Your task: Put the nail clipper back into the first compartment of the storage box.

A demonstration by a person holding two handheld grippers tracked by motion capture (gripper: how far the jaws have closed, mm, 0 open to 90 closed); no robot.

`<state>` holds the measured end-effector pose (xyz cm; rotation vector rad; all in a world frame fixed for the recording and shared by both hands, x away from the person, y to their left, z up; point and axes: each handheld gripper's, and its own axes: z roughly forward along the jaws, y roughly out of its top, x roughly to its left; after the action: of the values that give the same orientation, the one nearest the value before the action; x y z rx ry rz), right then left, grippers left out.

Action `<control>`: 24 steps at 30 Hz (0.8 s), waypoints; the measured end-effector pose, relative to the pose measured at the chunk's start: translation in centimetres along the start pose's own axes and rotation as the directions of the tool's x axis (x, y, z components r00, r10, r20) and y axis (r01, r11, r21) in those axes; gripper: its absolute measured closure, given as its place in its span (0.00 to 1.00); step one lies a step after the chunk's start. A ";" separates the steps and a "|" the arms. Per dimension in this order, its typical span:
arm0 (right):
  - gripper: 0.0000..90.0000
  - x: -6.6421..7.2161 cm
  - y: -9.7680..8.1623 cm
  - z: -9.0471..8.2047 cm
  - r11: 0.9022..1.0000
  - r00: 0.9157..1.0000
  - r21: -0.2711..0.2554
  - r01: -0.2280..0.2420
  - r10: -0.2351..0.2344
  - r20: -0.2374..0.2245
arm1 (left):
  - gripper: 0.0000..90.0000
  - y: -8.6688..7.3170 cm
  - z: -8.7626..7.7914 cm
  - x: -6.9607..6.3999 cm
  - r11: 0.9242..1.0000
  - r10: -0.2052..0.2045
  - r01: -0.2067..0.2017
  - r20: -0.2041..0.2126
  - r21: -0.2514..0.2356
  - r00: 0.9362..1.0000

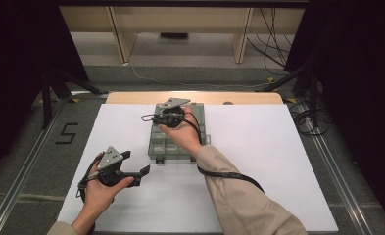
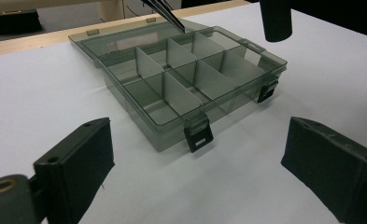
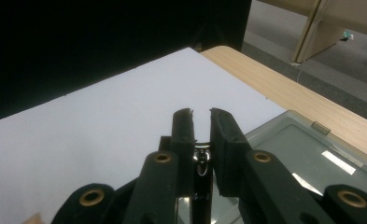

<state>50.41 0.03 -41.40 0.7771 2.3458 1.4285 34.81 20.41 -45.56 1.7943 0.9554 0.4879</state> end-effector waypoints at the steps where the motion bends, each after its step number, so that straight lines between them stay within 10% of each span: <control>1: 0.90 0.0 0.1 0.0 1.000 1.000 0.005 0.007 -0.007 0.002 | 0.09 0.0 0.0 0.0 1.000 0.000 0.000 0.003 -0.002 1.000; 24: 0.90 -0.3 -0.5 1.8 1.000 0.999 0.011 -0.026 0.025 0.021 | 0.09 0.0 0.0 0.1 1.000 0.004 -0.004 0.007 -0.002 1.000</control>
<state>51.40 0.95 -42.73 0.8237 2.3381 1.4120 34.84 20.47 -45.54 1.7955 0.9466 0.4849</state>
